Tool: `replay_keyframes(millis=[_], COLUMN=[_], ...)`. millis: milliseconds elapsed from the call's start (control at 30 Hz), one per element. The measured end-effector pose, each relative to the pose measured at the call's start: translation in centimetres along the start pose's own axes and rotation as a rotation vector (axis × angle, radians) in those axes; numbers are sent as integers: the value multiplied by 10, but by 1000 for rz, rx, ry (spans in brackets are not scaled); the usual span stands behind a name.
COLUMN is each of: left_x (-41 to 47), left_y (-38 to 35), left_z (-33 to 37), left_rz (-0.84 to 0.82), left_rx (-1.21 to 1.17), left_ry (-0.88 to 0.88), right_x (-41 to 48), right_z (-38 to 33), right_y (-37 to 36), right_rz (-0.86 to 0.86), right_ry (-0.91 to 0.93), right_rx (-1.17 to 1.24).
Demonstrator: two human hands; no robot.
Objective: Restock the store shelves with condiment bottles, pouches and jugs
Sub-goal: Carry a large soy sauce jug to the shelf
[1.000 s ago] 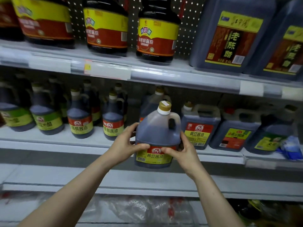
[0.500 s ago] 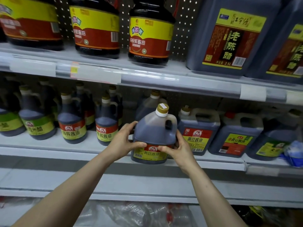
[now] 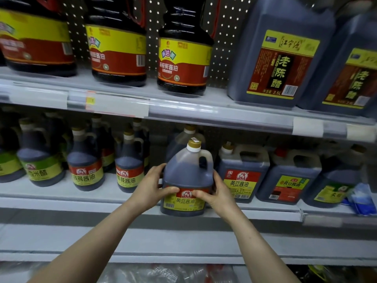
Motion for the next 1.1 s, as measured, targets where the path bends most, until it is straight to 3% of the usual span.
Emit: replay_keyframes(millis=[133, 533, 1100], left_x=[-11, -17, -10], left_y=[-6, -25, -27], left_z=[-3, -7, -12], left_rz=[98, 41, 25], left_rx=[68, 146, 179], left_ry=[-14, 20, 41], right_x=[-7, -19, -11], right_z=[-7, -17, -10], right_y=[-3, -7, -7], right_rz=[55, 119, 162], right_ry=[-11, -112, -83], right_rx=[-114, -447, -479])
Point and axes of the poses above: each hand's wrist, its own x-axis towards the middle knuckle, its own y-axis out of the back of the hand, z = x × y, the point moved 4 cm from there along x, towards the middle knuckle, and after that the axes turned 6 degrees about -x, right-handed, at the moved point
